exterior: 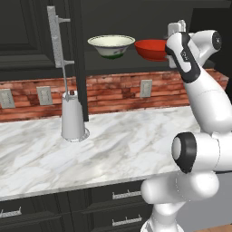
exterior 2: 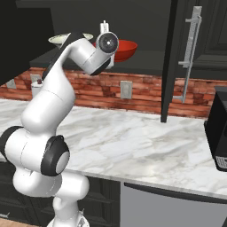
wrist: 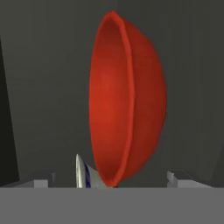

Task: Move the bowls from the cabinet to the plates on the dining table.

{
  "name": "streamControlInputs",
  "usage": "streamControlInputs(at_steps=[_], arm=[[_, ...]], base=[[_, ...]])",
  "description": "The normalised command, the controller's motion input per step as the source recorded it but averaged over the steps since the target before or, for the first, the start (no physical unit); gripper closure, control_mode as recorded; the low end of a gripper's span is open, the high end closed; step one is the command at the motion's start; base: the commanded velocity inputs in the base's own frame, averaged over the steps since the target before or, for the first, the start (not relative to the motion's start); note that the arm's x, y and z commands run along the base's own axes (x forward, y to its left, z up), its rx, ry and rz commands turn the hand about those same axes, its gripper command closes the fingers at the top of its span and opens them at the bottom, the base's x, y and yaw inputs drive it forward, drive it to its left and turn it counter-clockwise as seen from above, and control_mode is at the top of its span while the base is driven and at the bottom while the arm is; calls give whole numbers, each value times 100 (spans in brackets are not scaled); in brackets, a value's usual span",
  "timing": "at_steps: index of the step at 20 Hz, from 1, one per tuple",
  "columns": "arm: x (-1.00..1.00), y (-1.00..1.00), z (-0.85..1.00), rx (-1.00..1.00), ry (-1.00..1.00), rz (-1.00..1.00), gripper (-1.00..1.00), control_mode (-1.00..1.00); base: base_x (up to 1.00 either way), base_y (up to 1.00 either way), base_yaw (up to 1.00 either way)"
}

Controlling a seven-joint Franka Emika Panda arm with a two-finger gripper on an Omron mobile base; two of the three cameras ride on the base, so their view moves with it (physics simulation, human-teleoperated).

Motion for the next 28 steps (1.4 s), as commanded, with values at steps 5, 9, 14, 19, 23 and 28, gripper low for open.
streamControlInputs(at_steps=[5, 9, 14, 19, 23, 28], arm=[[12, -12, 0, -1, 1, 0, -100, -100], [13, -12, -5, 0, 3, 0, -100, -100], [15, -7, -14, 0, 2, 1, -100, -100], [23, -4, -10, 0, 0, 2, -100, -100], [30, -2, -6, 1, 0, 3, -100, -100], [35, -4, -9, 2, 1, 3, -100, -100]], base=[[0, 0, 0], [0, 0, 0], [0, 0, 0], [0, 0, 0], [0, 0, 0], [0, 0, 0]])
